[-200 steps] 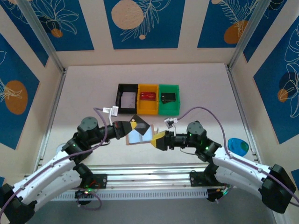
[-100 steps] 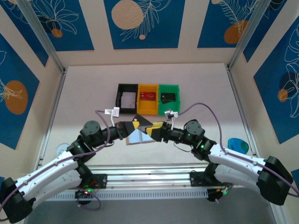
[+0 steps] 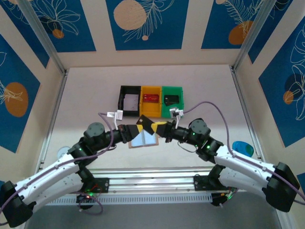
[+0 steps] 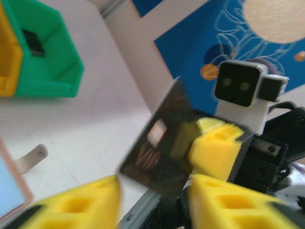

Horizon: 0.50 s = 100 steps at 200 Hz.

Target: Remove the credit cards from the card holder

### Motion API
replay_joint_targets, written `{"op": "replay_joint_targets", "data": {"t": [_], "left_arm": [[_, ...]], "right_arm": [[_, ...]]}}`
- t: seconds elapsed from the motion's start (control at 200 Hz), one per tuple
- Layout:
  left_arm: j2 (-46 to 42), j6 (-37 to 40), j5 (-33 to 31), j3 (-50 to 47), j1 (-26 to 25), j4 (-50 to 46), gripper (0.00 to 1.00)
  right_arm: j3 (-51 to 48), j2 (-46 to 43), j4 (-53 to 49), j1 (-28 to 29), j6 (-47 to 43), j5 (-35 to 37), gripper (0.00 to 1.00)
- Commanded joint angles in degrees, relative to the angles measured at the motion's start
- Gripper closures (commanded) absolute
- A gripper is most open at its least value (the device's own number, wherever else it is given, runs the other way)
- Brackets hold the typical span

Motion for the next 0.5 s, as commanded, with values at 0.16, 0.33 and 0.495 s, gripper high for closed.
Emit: {"op": "replay_joint_targets", "data": {"t": [0.16, 0.33, 0.495], "left_arm": [[-3.5, 19.2, -19.2, 14.3, 0.1, -27.3, 0.00], [-4.8, 26.5, -34.3, 16.9, 1.3, -33.3, 0.00], [-5.2, 30.2, -43.5, 13.6, 2.6, -31.8, 0.00]], "right_arm": [[16.3, 1.0, -38.4, -17.5, -8.1, -3.2, 1.00], [27.3, 13.0, -54.2, -25.7, -13.2, -1.5, 1.00], [35.3, 25.9, -57.0, -28.0, -15.9, -3.7, 1.00]]}}
